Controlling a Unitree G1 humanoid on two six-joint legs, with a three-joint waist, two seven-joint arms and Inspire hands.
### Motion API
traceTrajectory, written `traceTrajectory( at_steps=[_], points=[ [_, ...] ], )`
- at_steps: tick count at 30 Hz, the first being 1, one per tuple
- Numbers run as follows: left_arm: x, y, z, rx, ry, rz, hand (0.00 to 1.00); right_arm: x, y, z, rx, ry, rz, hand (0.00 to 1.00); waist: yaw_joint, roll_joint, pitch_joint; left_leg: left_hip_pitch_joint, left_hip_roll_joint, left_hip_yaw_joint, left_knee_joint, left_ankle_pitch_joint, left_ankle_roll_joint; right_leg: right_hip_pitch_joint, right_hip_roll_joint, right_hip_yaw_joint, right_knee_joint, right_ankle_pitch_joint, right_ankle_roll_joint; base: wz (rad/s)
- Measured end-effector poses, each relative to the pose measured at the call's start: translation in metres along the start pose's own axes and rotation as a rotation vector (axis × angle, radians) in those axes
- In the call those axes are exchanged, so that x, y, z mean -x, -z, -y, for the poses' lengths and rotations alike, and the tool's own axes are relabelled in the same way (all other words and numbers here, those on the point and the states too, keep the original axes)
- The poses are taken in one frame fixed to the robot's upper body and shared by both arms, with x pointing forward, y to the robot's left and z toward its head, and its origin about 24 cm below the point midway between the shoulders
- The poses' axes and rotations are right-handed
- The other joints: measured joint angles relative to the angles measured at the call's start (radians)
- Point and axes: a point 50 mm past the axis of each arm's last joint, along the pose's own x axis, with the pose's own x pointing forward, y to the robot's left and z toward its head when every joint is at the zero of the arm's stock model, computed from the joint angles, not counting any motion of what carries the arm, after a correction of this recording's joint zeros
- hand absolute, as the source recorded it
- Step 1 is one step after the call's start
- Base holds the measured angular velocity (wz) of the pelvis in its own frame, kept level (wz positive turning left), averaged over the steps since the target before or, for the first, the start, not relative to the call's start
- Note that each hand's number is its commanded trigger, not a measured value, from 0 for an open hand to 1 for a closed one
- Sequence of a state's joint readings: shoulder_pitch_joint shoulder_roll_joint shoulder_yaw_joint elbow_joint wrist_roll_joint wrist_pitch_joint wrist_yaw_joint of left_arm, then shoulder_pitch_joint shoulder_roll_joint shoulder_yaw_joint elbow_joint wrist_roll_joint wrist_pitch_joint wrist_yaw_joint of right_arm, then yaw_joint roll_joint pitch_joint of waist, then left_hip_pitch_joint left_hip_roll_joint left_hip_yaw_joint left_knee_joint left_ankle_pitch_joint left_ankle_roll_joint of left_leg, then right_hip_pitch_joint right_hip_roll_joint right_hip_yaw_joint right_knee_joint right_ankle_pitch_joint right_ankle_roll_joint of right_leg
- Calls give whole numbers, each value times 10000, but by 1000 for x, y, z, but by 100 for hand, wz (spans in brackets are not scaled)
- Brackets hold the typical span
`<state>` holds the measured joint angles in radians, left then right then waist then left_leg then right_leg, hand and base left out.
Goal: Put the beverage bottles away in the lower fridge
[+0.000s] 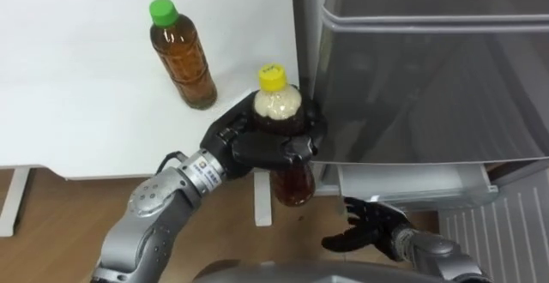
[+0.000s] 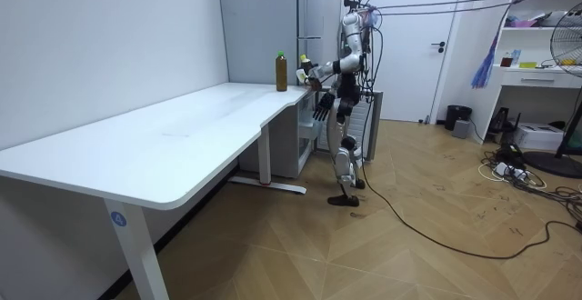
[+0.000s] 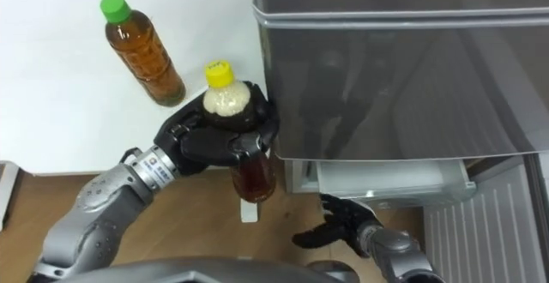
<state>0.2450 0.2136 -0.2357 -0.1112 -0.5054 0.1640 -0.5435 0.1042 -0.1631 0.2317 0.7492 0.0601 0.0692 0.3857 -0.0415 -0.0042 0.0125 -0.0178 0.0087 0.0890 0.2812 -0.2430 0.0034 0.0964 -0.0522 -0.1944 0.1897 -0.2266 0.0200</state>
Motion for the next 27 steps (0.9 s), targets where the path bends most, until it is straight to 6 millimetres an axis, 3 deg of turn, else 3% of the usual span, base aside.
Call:
traceTrajectory(
  at_steps=[12, 18, 27],
  points=[
    [5, 2, -5, -276, -79, -356, 100, 7, -48, -12, 1325, -2453, 1613, 0, 199, -227, 94, -60, -5, -76, 46, 0, 1, -69, 1, 11, 7, 0, 0, 0],
    [5, 1, -5, -278, -104, -343, 100, 10, -51, -16, 1521, -3381, 1669, 0, 265, -376, 78, -74, -13, -73, 51, -1, 1, -73, -4, 37, 36, 0, 0, 0],
    [6, 4, -8, -542, -358, -591, 100, 19, -57, -30, 1762, -4659, 2128, 0, 249, -346, 84, -146, 13, -79, 234, -2, 3, -102, -13, -4, 157, 0, 0, 0]
  ],
)
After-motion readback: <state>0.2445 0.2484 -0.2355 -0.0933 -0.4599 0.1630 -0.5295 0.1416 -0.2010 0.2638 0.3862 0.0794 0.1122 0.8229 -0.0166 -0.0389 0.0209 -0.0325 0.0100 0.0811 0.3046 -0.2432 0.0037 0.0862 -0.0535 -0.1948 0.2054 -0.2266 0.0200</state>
